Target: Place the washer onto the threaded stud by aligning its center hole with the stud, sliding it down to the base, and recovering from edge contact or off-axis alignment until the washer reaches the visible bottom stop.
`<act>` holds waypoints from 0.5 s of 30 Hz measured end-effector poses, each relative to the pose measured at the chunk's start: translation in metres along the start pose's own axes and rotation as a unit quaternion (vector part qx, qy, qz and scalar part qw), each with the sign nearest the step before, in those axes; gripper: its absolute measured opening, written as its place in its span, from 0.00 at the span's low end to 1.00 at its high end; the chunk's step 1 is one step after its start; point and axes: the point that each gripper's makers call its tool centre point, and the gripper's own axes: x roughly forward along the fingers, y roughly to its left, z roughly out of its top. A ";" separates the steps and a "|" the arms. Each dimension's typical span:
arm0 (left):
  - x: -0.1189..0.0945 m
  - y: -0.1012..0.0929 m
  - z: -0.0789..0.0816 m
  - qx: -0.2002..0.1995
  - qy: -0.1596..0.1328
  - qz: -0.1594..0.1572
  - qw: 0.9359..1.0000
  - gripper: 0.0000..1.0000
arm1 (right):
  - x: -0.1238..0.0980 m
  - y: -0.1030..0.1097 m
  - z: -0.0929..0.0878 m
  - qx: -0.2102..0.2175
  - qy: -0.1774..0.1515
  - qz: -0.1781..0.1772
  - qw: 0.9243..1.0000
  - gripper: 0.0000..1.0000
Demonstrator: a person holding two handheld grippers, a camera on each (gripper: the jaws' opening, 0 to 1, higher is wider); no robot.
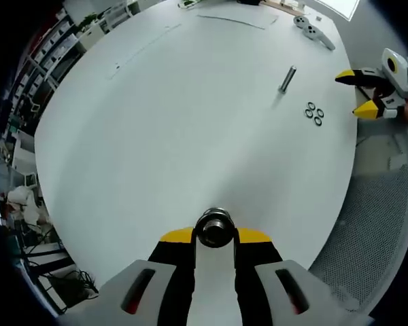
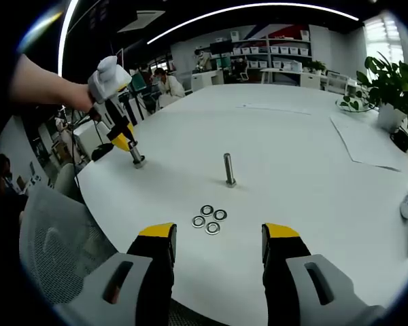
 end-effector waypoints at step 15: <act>0.022 -0.002 -0.004 0.013 0.026 -0.003 1.000 0.19 | 0.000 -0.001 0.000 0.002 0.001 -0.002 1.000 0.53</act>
